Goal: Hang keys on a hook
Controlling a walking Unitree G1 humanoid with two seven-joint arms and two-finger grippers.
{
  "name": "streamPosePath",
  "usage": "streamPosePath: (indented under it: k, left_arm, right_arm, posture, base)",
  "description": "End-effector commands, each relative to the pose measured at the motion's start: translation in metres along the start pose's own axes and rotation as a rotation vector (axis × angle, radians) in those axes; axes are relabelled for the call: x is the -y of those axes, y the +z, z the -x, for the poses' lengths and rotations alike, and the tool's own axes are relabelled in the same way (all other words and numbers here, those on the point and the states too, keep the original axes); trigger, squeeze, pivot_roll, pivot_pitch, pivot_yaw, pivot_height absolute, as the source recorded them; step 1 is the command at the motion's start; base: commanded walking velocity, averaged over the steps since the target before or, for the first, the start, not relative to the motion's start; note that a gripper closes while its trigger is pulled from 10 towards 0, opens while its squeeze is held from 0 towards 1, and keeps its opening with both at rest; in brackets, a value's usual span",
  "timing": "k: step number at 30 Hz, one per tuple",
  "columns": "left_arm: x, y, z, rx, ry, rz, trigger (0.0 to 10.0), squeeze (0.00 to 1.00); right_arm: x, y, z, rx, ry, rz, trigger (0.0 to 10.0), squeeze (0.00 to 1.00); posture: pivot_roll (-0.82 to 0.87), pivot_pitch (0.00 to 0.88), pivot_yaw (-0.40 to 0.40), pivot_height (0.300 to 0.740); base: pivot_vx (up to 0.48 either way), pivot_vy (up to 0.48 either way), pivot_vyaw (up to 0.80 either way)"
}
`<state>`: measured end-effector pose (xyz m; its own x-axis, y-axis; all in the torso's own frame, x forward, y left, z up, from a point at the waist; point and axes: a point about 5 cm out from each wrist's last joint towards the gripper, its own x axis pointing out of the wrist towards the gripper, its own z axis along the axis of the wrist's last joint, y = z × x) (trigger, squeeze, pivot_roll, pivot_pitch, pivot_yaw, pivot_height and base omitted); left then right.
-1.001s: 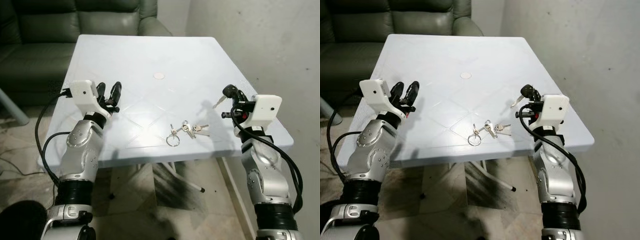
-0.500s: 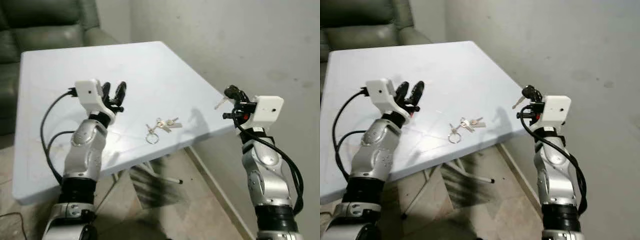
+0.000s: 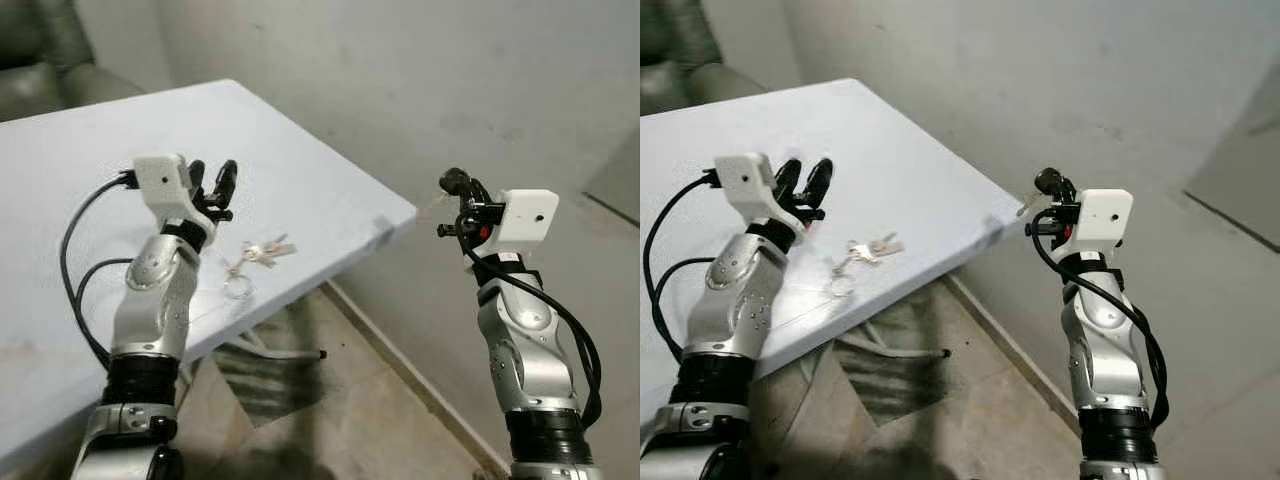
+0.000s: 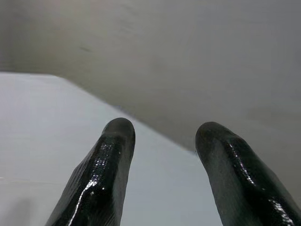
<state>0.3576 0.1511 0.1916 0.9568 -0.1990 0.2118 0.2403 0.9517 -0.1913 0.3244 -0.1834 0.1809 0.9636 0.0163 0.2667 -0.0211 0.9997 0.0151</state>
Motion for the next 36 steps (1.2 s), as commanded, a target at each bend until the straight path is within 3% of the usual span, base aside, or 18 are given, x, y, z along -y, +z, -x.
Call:
streamPosePath:
  k: [1,15,36]
  left_arm:
    - [-0.0033,0.0033,-0.0006,-0.001,0.006,-0.022,10.0,0.00]
    - [-0.0032,0.0064,-0.0002,0.016,-0.008,-0.014,10.0,0.00]
    - [-0.0030,0.0057,0.0007,0.015,-0.008,-0.005,10.0,0.00]
  right_arm:
    - [-0.0037,0.0051,-0.0017,0.022,0.010,-0.003,10.0,0.00]
    - [-0.0051,0.0056,-0.0021,0.029,0.010,-0.006,10.0,0.00]
    - [-0.0062,0.0057,0.0013,0.026,0.029,-0.011,10.0,0.00]
  posture:
    - [-0.04,0.028,-0.025,0.740]
    - [-0.03,0.029,-0.023,0.740]
    - [-0.04,0.039,-0.022,0.740]
  base:
    - [0.000,0.000,-0.78]
    - [0.135,0.000,-0.78]
    - [0.319,0.000,0.00]
